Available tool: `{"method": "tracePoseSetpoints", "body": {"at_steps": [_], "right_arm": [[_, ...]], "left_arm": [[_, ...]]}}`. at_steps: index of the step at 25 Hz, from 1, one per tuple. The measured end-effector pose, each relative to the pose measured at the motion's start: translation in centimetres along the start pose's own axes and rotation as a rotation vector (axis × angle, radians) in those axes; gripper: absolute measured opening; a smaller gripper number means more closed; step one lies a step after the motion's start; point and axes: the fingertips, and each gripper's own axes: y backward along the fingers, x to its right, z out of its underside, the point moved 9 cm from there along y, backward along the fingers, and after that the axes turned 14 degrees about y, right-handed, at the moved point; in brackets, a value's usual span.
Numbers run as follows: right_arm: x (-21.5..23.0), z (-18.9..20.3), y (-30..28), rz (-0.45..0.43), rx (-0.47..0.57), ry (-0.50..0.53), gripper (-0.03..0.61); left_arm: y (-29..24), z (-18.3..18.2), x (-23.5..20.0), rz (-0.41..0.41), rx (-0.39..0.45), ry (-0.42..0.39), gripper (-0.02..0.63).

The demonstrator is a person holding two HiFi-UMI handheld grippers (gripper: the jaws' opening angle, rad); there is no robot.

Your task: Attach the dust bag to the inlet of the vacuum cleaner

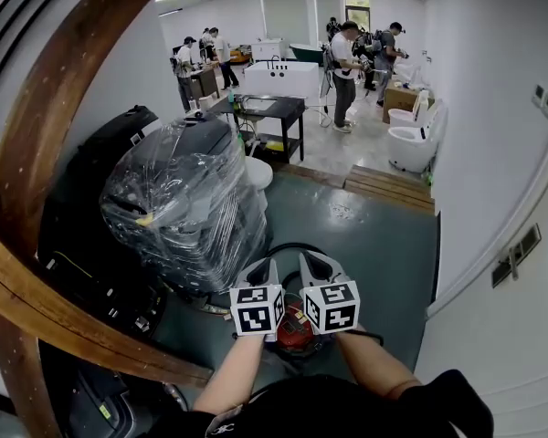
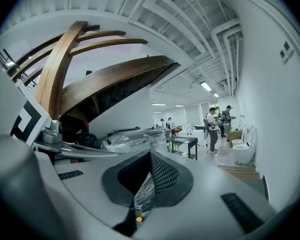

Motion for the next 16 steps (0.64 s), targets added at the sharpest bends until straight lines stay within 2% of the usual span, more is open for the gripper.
{"method": "tracePoseSetpoints", "body": {"at_steps": [4,16], "right_arm": [[-0.24,-0.43,0.37,0.013,0.021,0.044,-0.003],[-0.36,0.28,0.62,0.0,0.02,0.032,-0.003]], "left_arm": [[0.05,0.02,0.08,0.002,0.003,0.004,0.0],[0.34,0.69,0.07,-0.016,0.002,0.011,0.0]]}}
